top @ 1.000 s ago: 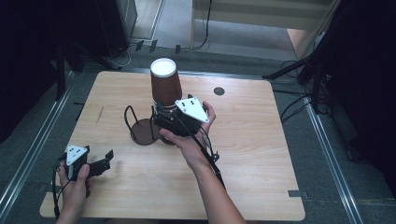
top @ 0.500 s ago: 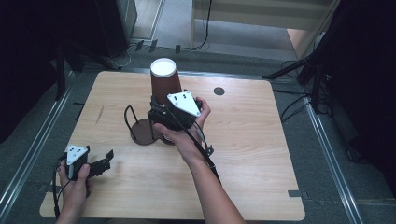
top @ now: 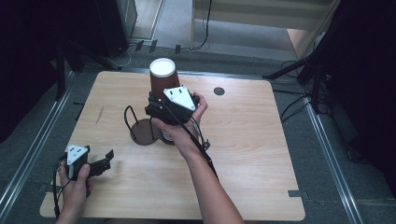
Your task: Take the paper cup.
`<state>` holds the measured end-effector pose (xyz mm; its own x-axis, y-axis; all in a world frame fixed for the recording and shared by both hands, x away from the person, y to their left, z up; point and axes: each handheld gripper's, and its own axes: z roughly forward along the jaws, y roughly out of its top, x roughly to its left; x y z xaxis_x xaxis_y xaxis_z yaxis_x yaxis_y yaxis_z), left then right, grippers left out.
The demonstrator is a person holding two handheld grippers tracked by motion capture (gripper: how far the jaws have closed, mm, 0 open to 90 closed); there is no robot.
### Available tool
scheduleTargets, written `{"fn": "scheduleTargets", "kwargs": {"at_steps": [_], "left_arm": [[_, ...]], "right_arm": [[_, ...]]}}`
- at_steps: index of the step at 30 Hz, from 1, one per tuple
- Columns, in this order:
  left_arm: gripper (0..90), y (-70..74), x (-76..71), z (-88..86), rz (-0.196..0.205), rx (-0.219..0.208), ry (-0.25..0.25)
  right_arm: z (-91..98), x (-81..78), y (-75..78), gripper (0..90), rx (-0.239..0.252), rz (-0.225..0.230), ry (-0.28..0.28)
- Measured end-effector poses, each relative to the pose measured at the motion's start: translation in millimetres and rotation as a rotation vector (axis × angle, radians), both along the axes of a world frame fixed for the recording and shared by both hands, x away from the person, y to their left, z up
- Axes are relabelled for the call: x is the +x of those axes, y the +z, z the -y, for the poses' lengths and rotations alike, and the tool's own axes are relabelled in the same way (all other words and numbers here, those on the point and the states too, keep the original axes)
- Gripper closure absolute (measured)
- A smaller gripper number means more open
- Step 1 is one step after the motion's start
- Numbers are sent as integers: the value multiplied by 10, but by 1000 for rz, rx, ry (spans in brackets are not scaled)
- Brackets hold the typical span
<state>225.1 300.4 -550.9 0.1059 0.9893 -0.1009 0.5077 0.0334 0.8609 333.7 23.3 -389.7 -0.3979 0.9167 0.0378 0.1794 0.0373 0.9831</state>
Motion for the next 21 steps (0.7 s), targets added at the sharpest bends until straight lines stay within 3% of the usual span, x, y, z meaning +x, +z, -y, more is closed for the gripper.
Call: {"fn": "scheduleTargets", "kwargs": {"at_steps": [14, 21], "left_arm": [[96, 0, 0, -1, 2, 0, -2], [96, 0, -3, 5, 11, 0, -8]], "right_arm": [[-26, -19, 19, 76, -1, 28, -8], [-36, -12, 119, 82, 3, 48, -12]]}}
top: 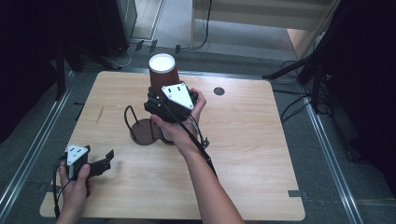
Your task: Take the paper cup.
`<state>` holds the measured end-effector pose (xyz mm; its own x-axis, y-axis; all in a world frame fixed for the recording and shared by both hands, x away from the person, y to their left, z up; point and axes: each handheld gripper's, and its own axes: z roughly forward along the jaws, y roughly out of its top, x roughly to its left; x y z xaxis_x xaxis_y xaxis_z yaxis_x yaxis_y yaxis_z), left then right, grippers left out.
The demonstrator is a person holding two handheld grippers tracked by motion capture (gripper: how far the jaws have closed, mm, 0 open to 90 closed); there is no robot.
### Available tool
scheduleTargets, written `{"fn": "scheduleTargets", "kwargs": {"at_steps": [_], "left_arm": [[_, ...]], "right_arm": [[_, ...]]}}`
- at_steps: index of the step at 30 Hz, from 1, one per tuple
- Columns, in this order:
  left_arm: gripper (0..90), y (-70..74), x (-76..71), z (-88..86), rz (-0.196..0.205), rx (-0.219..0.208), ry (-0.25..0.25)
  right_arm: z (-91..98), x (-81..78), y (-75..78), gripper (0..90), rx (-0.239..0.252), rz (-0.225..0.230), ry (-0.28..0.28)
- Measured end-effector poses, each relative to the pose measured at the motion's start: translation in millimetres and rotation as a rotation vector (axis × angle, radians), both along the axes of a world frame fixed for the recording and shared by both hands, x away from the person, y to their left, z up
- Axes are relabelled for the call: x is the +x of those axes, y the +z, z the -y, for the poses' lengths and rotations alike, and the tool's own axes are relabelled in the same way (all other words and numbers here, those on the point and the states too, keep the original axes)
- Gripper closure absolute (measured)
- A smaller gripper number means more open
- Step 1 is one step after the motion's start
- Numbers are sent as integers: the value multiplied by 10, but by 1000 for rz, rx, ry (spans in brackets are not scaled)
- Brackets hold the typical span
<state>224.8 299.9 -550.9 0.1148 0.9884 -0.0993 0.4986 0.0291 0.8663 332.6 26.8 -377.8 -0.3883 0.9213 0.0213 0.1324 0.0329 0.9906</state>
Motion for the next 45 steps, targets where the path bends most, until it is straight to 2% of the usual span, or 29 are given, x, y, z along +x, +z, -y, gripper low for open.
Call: {"fn": "scheduleTargets", "kwargs": {"at_steps": [18, 29, 37, 45], "left_arm": [[96, 0, 1, -1, 1, 0, -1], [96, 0, 1, -1, 2, -1, -1], [96, 0, 1, -1, 3, -3, 1], [96, 0, 1, -2, 1, -2, -1]], "right_arm": [[-6, 9, 171, 88, 15, 26, 2], [19, -17, 285, 108, 42, 45, 35], [25, -19, 342, 118, 44, 55, 29], [48, -43, 444, 123, 47, 84, 23]]}}
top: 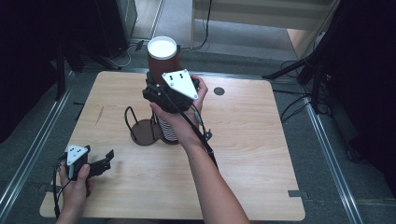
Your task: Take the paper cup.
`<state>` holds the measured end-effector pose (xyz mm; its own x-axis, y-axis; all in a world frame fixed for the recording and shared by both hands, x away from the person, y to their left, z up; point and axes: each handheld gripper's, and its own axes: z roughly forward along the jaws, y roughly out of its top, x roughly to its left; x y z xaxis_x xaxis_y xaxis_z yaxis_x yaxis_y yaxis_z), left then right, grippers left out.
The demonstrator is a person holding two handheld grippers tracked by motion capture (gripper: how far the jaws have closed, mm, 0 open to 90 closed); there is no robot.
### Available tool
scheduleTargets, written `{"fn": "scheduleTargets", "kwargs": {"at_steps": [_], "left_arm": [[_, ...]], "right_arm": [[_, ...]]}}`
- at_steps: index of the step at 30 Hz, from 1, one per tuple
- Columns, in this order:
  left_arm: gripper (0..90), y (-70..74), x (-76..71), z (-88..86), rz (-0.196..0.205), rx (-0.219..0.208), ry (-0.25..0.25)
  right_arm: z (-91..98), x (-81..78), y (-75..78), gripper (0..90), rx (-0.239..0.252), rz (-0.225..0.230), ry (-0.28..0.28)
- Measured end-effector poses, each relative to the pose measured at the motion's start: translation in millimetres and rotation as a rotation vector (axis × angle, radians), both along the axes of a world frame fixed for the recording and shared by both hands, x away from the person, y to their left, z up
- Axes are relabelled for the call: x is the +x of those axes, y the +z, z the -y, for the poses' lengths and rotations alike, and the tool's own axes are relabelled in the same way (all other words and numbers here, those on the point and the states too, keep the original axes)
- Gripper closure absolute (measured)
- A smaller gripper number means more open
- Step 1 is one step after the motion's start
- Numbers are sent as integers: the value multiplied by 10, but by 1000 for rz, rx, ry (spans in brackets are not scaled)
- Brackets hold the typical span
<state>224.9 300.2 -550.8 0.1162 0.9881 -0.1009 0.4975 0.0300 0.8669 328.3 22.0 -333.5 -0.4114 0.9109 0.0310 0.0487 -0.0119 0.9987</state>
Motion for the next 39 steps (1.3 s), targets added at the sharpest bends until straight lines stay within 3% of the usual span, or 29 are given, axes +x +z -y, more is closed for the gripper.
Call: {"fn": "scheduleTargets", "kwargs": {"at_steps": [13, 23, 39], "left_arm": [[96, 1, 1, 0, -1, 1, -1], [96, 0, 3, 5, 1, -1, 0], [96, 1, 0, 3, -2, 3, -2]], "right_arm": [[87, -58, 136, 121, 14, 18, -1], [128, -124, 319, 120, 57, 47, 23], [317, -153, 392, 118, 65, 61, -8]]}}
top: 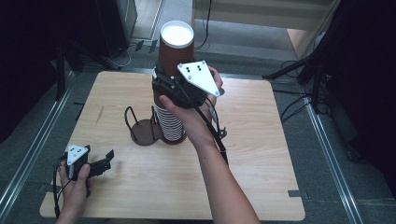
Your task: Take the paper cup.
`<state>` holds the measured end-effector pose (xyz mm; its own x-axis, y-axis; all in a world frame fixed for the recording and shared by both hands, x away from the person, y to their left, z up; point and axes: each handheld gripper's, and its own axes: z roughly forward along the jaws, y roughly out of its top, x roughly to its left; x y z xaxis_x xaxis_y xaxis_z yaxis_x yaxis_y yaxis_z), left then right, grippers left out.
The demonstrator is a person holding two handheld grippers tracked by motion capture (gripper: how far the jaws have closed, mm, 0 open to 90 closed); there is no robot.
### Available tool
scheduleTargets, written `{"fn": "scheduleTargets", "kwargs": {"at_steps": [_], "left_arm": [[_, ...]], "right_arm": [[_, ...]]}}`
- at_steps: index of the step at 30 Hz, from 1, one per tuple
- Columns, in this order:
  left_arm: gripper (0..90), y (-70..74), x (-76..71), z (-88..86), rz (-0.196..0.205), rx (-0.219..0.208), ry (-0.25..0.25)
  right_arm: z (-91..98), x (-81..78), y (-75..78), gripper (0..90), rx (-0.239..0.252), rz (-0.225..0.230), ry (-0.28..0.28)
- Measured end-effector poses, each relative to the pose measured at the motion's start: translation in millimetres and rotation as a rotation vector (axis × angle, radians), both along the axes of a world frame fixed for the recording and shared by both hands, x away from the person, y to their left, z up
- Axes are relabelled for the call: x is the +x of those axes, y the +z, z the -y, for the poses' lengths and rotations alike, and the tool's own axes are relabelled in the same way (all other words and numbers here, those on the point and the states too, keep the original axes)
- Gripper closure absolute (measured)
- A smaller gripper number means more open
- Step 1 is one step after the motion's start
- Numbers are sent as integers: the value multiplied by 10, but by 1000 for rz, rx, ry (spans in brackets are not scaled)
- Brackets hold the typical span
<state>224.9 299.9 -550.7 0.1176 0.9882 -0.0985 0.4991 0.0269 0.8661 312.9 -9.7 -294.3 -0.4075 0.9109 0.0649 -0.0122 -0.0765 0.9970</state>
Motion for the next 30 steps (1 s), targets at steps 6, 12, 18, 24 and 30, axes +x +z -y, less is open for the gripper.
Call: {"fn": "scheduleTargets", "kwargs": {"at_steps": [6, 12, 18, 24, 30], "left_arm": [[96, 1, -2, 3, -1, 1, 0], [96, 2, -2, 3, -3, 5, -1], [96, 2, -3, 5, -3, 6, -1], [96, 1, -4, 6, 0, 6, 1], [96, 1, -5, 9, 1, 10, 1]], "right_arm": [[163, -12, -9, 118, 4, 1, -29], [303, -43, -53, 117, -12, -1, -47], [464, -85, -135, 117, -26, -10, -65], [623, -128, -244, 116, -39, -24, -85], [749, -170, -333, 116, -37, -35, -98]]}}
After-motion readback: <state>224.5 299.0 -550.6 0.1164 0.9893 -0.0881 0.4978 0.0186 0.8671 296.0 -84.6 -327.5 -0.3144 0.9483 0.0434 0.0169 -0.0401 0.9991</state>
